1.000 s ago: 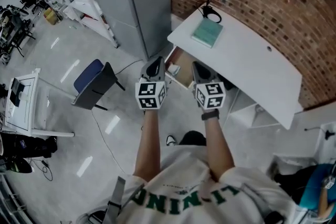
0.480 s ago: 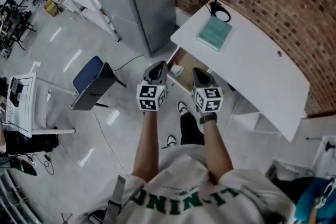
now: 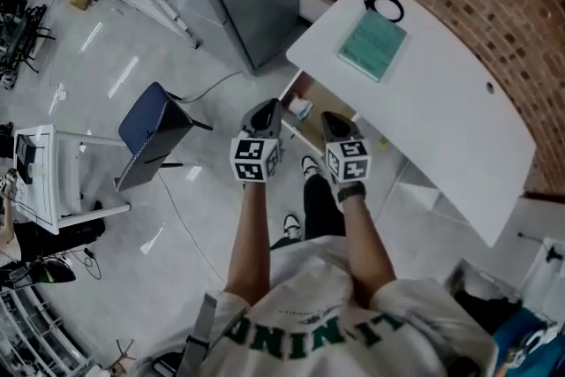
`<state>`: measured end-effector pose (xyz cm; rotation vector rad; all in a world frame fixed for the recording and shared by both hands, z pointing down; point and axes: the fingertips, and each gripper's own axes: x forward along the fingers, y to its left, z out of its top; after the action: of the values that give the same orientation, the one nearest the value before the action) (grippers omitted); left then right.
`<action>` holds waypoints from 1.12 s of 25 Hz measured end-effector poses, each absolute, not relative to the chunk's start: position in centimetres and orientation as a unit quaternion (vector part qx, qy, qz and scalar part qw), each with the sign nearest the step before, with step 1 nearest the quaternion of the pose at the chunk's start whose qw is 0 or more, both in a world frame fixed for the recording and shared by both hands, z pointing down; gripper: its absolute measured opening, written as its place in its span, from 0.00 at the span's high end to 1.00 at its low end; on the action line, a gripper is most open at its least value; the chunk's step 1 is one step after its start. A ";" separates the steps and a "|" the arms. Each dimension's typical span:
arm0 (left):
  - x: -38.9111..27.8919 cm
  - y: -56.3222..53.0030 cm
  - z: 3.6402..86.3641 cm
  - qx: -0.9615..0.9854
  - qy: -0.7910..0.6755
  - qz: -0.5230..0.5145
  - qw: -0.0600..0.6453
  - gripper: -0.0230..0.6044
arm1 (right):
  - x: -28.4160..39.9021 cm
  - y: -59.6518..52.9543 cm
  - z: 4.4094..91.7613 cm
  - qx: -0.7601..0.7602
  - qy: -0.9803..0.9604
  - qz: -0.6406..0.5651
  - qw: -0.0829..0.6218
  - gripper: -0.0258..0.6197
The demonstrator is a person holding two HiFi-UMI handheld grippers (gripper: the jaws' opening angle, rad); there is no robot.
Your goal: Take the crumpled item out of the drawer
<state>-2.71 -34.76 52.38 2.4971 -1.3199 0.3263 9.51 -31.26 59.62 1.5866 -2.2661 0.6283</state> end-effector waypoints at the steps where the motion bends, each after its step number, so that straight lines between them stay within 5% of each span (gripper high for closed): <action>1: -2.6 -35.3 53.2 0.867 -0.459 0.115 0.157 0.97 | 9.4 -31.8 60.8 0.546 -0.792 0.221 0.164 0.95; 20: -2.7 -42.2 66.9 0.840 -0.462 0.170 0.226 0.97 | 6.2 -39.3 78.4 0.418 -0.810 0.280 0.301 0.95; 28: -3.5 -44.8 72.7 0.829 -0.471 0.172 0.250 0.97 | 5.6 -41.6 86.6 0.386 -0.795 0.303 0.356 0.77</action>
<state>-3.51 -44.77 72.69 2.2562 -1.2812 0.4696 5.55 -41.59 86.58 0.9958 -2.0544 0.7828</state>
